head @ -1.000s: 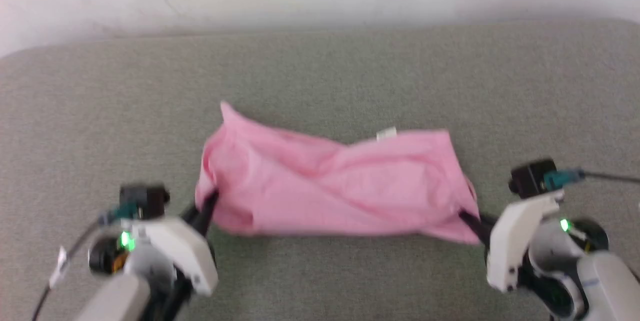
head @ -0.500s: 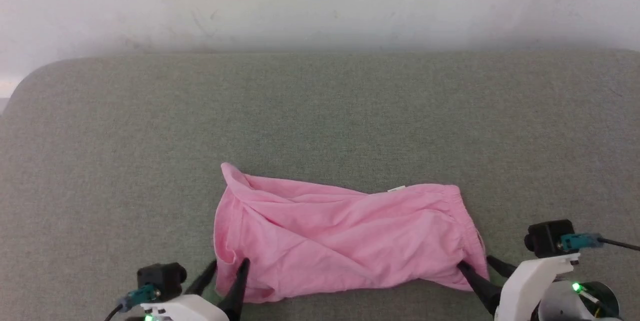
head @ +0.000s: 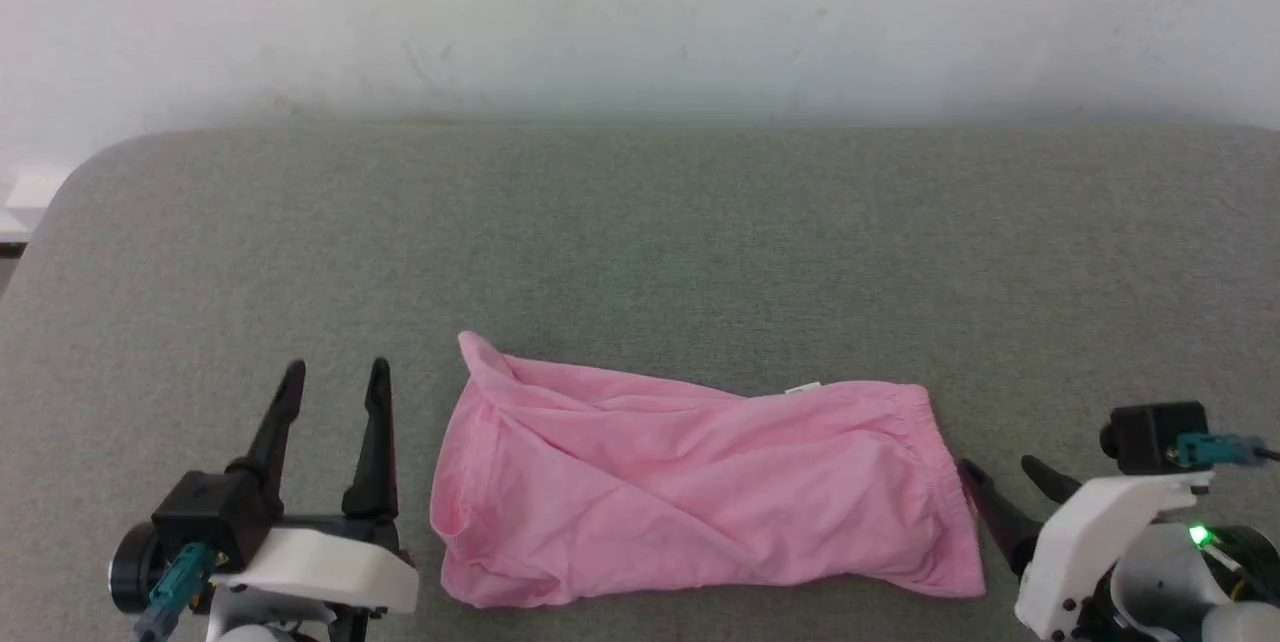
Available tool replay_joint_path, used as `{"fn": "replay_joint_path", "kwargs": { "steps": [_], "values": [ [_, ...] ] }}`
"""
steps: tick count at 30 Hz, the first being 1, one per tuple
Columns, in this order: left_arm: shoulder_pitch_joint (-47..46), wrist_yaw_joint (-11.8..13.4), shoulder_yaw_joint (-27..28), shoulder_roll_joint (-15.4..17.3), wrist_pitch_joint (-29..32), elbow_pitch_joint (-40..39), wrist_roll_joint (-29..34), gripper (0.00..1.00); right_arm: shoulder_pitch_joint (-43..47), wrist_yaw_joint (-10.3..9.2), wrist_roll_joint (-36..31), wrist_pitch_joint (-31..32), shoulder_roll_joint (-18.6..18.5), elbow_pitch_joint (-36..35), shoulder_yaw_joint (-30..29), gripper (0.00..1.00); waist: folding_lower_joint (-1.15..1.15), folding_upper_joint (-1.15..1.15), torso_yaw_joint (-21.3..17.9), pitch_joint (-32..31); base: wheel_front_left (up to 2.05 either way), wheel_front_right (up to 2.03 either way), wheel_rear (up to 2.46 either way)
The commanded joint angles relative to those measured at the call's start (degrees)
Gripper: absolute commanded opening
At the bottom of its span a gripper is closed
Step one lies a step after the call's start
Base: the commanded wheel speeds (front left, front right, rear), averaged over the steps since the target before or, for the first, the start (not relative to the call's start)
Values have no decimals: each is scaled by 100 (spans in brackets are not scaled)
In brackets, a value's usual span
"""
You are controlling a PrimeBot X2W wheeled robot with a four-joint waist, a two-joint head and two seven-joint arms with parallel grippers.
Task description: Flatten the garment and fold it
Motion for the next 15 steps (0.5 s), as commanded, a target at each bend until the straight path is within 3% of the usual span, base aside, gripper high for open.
{"fn": "replay_joint_path", "kwargs": {
  "steps": [1,14,15],
  "values": [
    [-28,-97,146,-96,-30,-164,317,100,-192,-5,-35,77,-71,183,73,100,0,0,98,50,0,0,0],
    [169,-657,798,-700,-32,-364,1362,100,-766,-5,281,722,-122,2005,550,100,0,0,496,179,0,0,0],
    [186,-703,826,-735,-32,-341,1406,100,-761,-5,322,861,-119,2162,619,77,0,0,505,173,0,0,0]
  ]
}}
